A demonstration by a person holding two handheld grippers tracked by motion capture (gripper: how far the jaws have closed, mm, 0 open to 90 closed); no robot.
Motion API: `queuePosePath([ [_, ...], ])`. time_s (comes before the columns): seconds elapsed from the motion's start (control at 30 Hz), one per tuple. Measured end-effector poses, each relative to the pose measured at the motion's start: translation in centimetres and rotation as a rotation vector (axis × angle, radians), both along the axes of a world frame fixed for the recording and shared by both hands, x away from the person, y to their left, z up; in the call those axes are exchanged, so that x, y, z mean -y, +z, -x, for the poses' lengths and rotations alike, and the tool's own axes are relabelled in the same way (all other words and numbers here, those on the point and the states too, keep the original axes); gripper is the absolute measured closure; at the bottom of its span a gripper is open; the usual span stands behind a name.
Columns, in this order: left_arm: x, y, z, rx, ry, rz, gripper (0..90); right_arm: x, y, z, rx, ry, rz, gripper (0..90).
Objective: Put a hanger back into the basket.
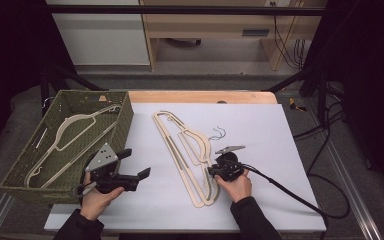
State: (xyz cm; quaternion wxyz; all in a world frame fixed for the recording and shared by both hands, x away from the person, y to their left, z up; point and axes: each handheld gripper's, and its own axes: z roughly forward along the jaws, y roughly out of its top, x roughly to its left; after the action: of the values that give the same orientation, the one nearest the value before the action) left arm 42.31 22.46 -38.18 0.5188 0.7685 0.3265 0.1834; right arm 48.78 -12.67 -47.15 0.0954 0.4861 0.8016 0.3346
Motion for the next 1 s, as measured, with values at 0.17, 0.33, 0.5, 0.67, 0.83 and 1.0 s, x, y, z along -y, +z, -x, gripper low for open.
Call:
queuePosePath([
  [0.17,0.2,-0.1,0.0,-0.005,0.000,-0.008,8.0,0.0,0.1,-0.1,-0.025,-0.040,-0.023,76.7],
  [0.33,0.4,-0.3,-0.2,-0.010,-0.002,-0.012,8.0,0.2,0.2,0.0,-0.005,-0.053,-0.014,79.8],
  [0.5,0.7,-0.4,-0.3,-0.015,-0.001,-0.021,8.1,0.4,0.6,0.1,0.032,-0.045,-0.001,80.0],
  [0.67,1.2,0.0,-0.7,-0.013,-0.001,-0.032,8.1,0.9,1.4,0.3,0.085,-0.009,-0.008,80.0],
  [0.83,2.4,0.5,-2.2,-0.033,-0.006,-0.015,8.5,0.8,1.6,0.6,0.103,0.015,-0.007,80.1],
  [1.0,4.4,1.0,-4.3,-0.051,-0.010,-0.025,8.8,0.9,2.0,0.9,0.137,0.028,0.001,80.1],
])
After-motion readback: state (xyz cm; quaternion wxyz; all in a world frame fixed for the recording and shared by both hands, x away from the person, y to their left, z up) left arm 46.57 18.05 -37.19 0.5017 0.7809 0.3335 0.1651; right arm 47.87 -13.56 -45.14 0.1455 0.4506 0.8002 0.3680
